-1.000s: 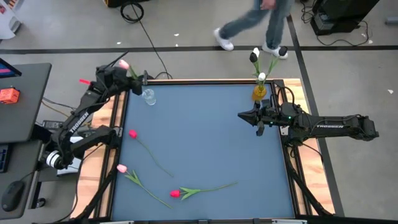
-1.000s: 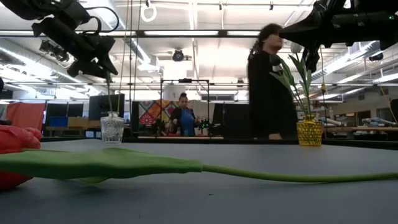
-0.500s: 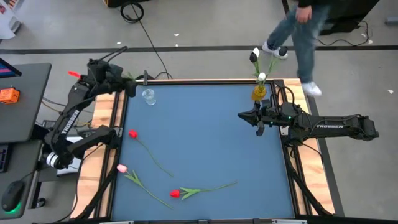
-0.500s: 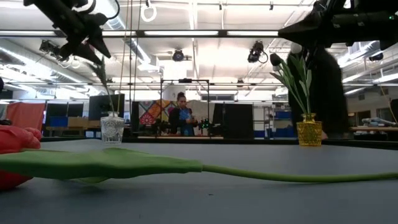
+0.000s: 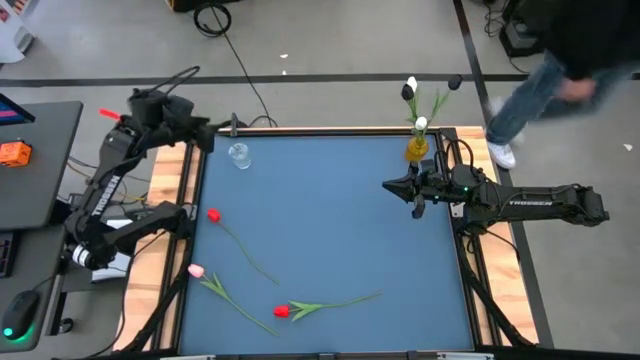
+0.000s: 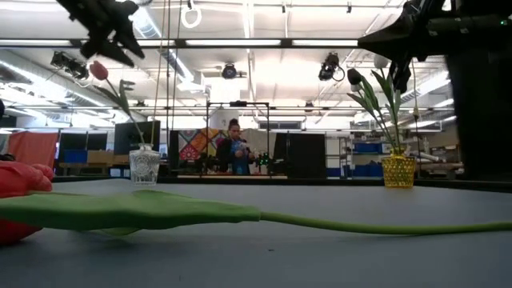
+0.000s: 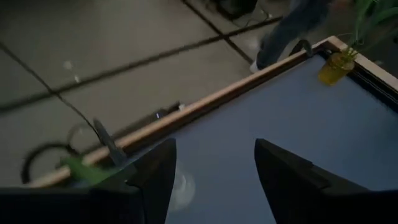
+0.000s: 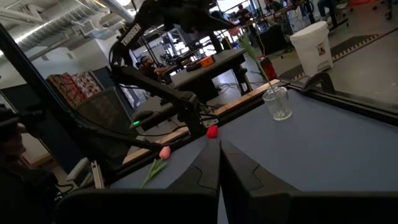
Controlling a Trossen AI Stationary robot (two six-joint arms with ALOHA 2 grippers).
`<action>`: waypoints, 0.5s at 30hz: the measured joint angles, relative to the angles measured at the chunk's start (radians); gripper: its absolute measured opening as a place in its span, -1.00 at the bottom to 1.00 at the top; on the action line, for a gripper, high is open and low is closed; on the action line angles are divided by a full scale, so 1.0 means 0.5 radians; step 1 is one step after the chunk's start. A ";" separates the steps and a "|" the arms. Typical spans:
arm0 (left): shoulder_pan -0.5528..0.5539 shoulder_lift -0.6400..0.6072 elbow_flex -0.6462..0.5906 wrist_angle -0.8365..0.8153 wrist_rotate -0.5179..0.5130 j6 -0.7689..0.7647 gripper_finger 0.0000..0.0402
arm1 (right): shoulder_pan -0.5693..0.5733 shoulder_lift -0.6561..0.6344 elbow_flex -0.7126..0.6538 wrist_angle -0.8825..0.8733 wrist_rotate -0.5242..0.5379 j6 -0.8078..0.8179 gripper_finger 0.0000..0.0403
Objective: Sort flowers into vase by color
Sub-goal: Put the bottom red tulip into the transparent vase
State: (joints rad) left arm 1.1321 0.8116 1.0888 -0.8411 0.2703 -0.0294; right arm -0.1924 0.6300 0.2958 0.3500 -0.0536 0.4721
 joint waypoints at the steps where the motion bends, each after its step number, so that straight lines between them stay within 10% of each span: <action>1: -0.011 0.000 0.050 -0.009 -0.008 0.035 0.11 | 0.000 0.000 0.000 0.000 0.000 0.000 -0.93; 15: -0.205 0.015 0.525 0.044 0.148 0.081 0.01 | 0.000 0.000 0.000 0.000 0.000 0.000 -0.93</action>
State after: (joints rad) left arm 1.0295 0.8189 1.3512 -0.8191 0.3442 0.0113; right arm -0.1923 0.6300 0.2958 0.3500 -0.0536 0.4721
